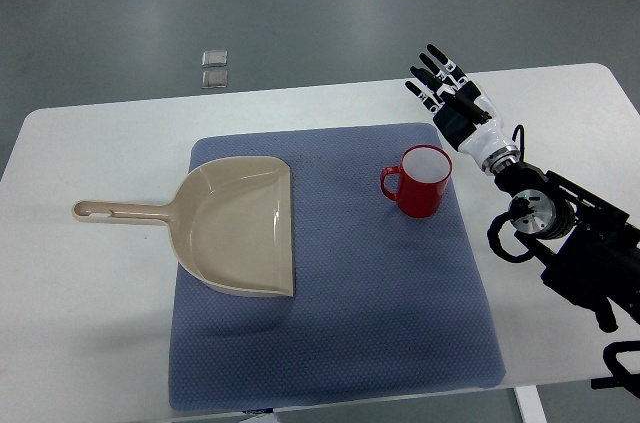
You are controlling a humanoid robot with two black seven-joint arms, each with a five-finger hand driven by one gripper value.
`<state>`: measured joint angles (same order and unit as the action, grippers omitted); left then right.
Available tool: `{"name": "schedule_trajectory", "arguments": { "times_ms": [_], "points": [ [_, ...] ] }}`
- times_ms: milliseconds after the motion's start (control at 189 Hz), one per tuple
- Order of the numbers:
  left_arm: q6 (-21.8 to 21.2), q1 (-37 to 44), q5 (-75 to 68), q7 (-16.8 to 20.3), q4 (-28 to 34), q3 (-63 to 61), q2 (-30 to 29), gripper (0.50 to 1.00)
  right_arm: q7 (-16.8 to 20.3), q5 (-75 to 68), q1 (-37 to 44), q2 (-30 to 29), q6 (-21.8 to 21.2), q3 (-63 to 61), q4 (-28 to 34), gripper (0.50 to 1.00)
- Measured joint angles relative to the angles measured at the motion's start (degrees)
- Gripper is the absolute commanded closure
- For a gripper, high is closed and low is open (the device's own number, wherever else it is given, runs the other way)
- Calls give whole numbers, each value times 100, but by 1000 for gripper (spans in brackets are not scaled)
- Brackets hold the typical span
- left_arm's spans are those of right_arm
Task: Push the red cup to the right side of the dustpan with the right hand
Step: 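Move the right hand forward and lower it beside the red mug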
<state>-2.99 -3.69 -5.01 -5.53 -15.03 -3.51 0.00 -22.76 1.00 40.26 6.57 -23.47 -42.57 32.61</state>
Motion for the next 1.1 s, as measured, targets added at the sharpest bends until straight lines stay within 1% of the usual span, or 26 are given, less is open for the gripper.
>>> {"name": "schedule_trajectory", "arguments": {
  "times_ms": [238,318,403,466,530,599,736,863,991,1102],
  "points": [
    [0,0,0,13,-6,11,0,500,0,14,32,23,-15,15,0,566],
    [0,0,2,23,-4,23,0,500,0,115,54,49,-97,100,0,566],
    [0,0,6,26,1,26,0,500,0,408,78,117,-350,169,0,566],
    [0,0,9,26,1,26,0,500,0,739,85,245,-649,184,9,566],
    [0,0,10,26,1,26,0,500,0,1107,108,426,-946,190,74,566],
    [0,0,10,26,1,26,0,500,0,1504,142,673,-1097,196,229,566],
    [0,0,10,26,1,20,0,500,-4,2452,199,1222,-1152,205,603,566],
    [0,0,10,26,1,17,0,500,-161,3607,238,1585,-1154,205,819,566],
    [0,0,10,26,1,17,0,500,-376,4423,211,1784,-1154,205,1012,566],
    [0,0,10,26,0,16,0,500,-535,4947,157,1845,-1155,260,1103,566]
  ]
}}
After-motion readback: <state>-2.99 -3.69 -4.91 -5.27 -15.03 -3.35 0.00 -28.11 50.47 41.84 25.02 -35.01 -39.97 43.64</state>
